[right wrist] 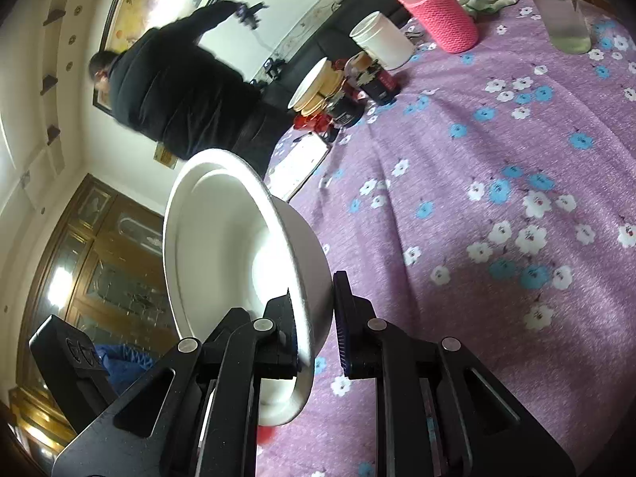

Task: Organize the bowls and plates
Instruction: 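Carry the small white bowl with both tools toward the red plate stack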

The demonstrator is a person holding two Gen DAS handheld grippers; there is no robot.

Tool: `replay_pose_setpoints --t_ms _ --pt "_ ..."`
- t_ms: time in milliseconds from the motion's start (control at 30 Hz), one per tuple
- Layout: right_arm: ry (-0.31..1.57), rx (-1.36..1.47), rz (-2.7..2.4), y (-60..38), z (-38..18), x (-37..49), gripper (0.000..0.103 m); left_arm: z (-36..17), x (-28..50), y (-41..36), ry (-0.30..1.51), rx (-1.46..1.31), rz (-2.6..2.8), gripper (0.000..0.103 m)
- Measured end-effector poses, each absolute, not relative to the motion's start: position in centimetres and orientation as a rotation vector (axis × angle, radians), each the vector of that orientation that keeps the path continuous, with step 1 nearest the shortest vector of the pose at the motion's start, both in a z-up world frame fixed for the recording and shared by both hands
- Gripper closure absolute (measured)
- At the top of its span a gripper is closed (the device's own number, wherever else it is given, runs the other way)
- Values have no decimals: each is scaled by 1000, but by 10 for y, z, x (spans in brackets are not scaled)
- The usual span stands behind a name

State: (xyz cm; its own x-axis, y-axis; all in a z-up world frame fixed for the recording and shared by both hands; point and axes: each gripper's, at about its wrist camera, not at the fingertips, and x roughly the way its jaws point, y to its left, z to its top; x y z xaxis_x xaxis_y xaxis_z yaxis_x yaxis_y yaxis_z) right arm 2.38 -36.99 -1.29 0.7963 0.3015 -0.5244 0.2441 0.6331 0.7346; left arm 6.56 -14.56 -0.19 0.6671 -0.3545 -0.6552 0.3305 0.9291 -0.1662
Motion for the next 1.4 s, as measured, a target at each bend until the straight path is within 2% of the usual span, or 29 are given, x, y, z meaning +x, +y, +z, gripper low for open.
replay_pose_setpoints --t_ms 833,1400 --pt "710 763 169 -271 12 38 87 13 54 -44 691 -145 -275 91" --pt "740 706 235 -223 18 49 87 11 49 -10 677 -197 -221 91"
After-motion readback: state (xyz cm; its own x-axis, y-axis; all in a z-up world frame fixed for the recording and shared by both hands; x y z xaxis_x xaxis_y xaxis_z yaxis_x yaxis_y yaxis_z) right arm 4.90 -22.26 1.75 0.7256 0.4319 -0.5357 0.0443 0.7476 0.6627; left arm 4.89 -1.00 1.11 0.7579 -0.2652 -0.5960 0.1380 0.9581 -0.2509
